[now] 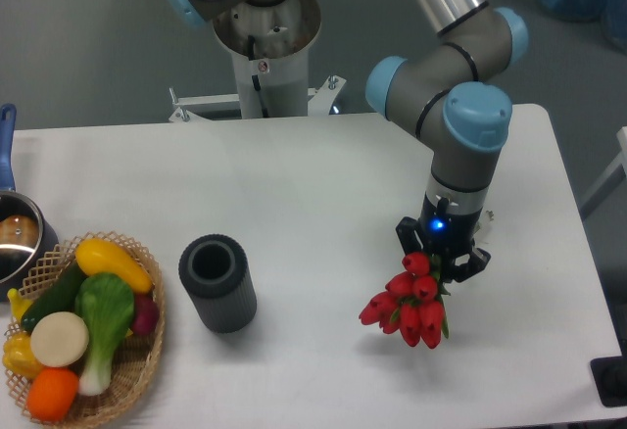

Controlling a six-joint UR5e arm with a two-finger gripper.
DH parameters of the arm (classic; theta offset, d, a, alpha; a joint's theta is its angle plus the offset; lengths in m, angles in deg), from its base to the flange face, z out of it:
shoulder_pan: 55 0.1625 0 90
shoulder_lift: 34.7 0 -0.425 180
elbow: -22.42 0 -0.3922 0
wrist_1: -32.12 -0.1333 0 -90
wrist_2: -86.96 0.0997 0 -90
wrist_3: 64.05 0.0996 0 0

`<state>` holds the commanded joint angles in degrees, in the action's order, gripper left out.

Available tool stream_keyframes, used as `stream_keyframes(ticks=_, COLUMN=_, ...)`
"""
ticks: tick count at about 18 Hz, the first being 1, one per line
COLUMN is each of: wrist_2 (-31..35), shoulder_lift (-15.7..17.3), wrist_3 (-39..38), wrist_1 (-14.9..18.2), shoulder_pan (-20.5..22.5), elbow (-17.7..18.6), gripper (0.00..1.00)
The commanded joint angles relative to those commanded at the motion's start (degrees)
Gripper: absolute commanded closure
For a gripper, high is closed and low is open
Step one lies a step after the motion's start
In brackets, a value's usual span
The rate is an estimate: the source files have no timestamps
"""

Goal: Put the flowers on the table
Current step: 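Lower the tulip bouquet toward the table surface beside the grey vase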

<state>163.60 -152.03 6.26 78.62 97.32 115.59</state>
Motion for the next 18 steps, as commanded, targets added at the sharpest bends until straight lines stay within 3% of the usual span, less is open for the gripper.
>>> stream_keyframes(ticks=18, wrist_2=0.1, shoulder_lift=-3.1, wrist_3=0.4, wrist_1=-0.1, shoulder_pan=-1.9, elbow=-0.8, gripper=0.61)
